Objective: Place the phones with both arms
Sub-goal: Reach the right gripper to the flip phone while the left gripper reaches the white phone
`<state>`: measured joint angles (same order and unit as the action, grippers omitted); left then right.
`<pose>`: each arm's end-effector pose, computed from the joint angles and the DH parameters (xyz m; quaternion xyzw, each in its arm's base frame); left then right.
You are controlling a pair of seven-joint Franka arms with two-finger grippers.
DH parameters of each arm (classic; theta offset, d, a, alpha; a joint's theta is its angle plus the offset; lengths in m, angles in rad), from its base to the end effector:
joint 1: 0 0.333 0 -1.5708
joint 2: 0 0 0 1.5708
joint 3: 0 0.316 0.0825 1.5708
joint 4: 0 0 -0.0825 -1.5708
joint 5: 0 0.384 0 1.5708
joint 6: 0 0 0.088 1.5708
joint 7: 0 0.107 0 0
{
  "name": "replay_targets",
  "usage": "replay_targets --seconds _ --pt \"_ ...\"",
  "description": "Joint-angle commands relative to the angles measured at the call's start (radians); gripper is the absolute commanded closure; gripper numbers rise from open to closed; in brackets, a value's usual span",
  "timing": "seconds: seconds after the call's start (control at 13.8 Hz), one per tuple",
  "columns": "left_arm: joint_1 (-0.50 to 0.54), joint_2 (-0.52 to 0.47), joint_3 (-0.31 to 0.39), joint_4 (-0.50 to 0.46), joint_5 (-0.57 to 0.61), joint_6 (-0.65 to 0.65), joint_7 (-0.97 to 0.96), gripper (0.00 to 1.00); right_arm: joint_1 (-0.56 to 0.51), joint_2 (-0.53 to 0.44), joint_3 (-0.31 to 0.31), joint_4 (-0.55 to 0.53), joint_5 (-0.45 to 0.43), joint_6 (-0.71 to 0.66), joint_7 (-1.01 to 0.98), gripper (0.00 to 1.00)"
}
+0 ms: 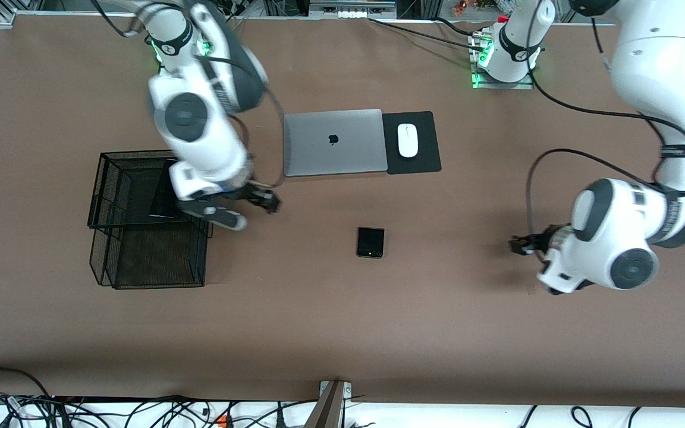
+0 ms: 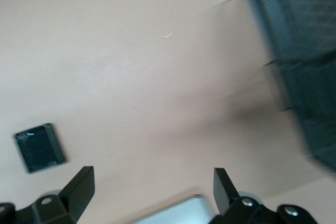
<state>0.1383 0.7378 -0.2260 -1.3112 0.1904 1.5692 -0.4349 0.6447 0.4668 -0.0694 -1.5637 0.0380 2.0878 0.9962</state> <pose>0.6828 -0.0082 0.2803 -0.9607 -0.1571 0.2175 0.0711 0.5748 0.3828 0.3805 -0.9765 0.2135 -0.0198 0.0216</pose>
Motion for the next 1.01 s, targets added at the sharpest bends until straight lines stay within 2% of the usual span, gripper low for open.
replay_targets --seconds 0.0,0.22,0.43,0.58,0.8,0.94 --pt "0.058 -0.001 -0.01 -0.025 0.124 -0.008 0.07 0.0 0.1 0.206 -0.015 0.222 -0.003 0.021 0.233 0.0" --pt "0.193 -0.011 -0.013 -0.026 0.124 -0.008 0.186 0.0 0.171 0.372 -0.018 0.394 -0.039 0.064 0.39 0.0" --pt "0.337 -0.023 -0.015 -0.06 0.127 0.034 0.245 0.0 0.234 0.492 -0.038 0.468 -0.05 0.161 0.504 0.0" --pt "0.42 -0.084 -0.015 -0.156 0.127 0.128 0.323 0.0 0.271 0.538 -0.065 0.476 -0.091 0.204 0.506 0.0" --pt "0.564 -0.176 -0.027 -0.377 0.116 0.375 0.392 0.0 0.291 0.604 -0.066 0.52 -0.219 0.232 0.489 0.0" --pt "0.61 -0.218 -0.026 -0.479 0.115 0.506 0.395 0.0 0.289 0.61 -0.067 0.533 -0.248 0.238 0.473 0.0"
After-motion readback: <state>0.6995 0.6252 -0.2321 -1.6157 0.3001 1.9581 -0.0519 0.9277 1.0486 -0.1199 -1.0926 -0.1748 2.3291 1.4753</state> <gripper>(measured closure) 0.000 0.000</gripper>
